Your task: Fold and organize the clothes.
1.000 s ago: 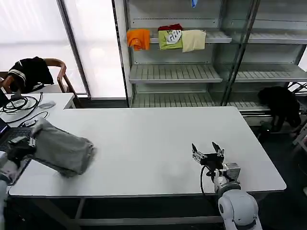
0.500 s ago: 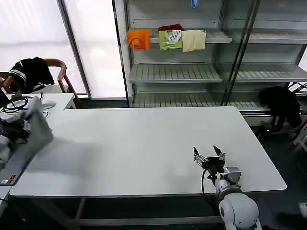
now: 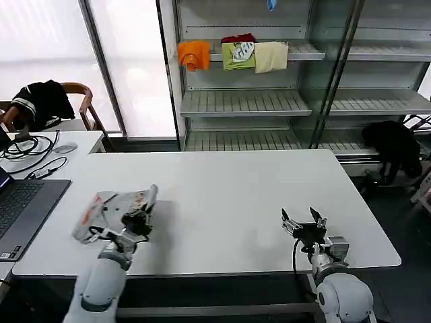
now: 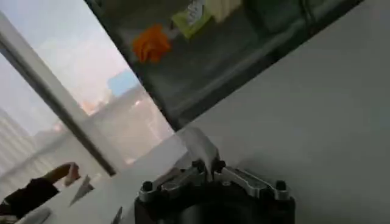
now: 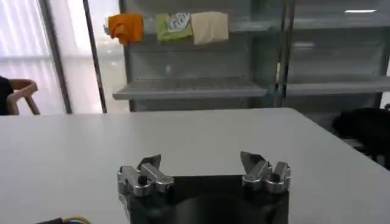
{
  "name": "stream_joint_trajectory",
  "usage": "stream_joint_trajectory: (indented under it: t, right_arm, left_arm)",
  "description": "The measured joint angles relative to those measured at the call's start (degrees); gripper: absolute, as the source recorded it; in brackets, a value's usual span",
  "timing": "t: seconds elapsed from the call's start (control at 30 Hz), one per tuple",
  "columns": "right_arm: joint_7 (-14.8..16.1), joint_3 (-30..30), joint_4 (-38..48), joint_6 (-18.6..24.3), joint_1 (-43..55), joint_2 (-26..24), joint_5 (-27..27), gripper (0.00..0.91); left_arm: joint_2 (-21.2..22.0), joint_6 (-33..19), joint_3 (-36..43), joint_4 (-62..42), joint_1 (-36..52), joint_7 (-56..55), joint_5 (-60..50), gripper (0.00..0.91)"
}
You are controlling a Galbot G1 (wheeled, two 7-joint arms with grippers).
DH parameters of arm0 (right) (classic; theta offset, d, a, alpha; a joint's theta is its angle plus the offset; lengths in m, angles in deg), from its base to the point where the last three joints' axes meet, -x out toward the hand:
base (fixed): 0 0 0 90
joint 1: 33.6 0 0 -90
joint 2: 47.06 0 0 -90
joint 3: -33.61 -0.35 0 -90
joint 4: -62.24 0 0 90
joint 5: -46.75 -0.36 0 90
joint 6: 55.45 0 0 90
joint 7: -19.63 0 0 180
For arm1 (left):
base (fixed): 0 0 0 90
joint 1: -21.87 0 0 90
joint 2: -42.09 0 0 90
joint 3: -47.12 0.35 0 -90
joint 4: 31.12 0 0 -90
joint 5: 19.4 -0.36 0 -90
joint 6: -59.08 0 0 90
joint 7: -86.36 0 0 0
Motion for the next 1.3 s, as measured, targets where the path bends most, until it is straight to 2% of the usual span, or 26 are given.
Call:
stream_joint_trajectory:
  t: [0.17, 0.27, 0.3, 0.33, 0.57, 0.73, 0.93, 1.1, 1.13, 1.17, 1.2, 1.23, 1.3]
  right_arm:
    - [-0.1, 0.4, -0.4, -0.8, 0.5, 0.6, 0.0, 0.907]
    - [0.1, 0.6, -0.8, -1.0, 0.6, 0.9, 0.2, 0.907]
    - [0.2, 0.7, -0.9, -1.0, 0.6, 1.0, 0.3, 0.907]
    - [0.2, 0.8, -1.1, -1.2, 0.6, 1.1, 0.4, 0.907]
    - [0.1, 1.9, -1.2, -2.0, 1.2, 1.9, 0.2, 0.907]
    - [-0.1, 3.4, -0.2, -2.3, 2.5, 3.4, -1.6, 0.907]
    - [-1.2, 6.4, 2.7, -2.7, 5.0, 6.3, -5.1, 0.907]
    - [-3.0, 9.6, 6.8, -2.9, 7.9, 9.2, -9.4, 0.907]
    - [-3.3, 10.2, 7.7, -2.9, 8.5, 9.7, -10.1, 0.574]
    - [-3.6, 10.7, 8.5, -2.9, 9.1, 10.1, -10.8, 0.353]
    - [-3.9, 11.2, 9.4, -3.0, 9.6, 10.5, -11.4, 0.05]
    - [-4.3, 11.8, 10.4, -3.0, 10.2, 10.9, -12.0, 0.0]
    - [-4.7, 12.8, 12.1, -3.0, 11.2, 11.5, -13.0, 0.0]
  left_arm:
    - [2.2, 1.1, 5.0, -0.9, 2.7, -4.0, 8.0, 0.02]
    - [3.6, 1.3, 7.5, -2.6, 4.8, -6.4, 12.3, 0.05]
    - [4.0, 1.4, 8.3, -3.3, 5.5, -7.2, 13.5, 0.212]
    - [4.4, 1.6, 9.1, -4.0, 6.1, -7.8, 14.6, 0.907]
    - [7.9, 2.5, 14.1, -7.6, 9.5, -12.2, 20.1, 0.907]
    - [8.6, 3.6, 15.4, -6.6, 10.7, -14.3, 23.8, 0.907]
    - [6.6, 5.1, 14.1, -1.8, 11.3, -15.6, 29.6, 0.907]
    - [2.9, 5.4, 9.1, 2.6, 10.9, -15.6, 35.0, 0.907]
    - [2.1, 5.4, 8.0, 3.2, 10.6, -15.6, 35.7, 0.907]
    - [1.2, 5.4, 6.6, 3.6, 10.3, -15.5, 36.5, 0.907]
    - [0.4, 5.3, 5.4, 3.9, 9.9, -15.4, 37.1, 0.907]
    - [-0.2, 5.2, 4.2, 4.2, 9.5, -15.3, 37.6, 0.907]
    - [-1.2, 5.0, 1.9, 4.7, 8.5, -14.9, 38.5, 0.907]
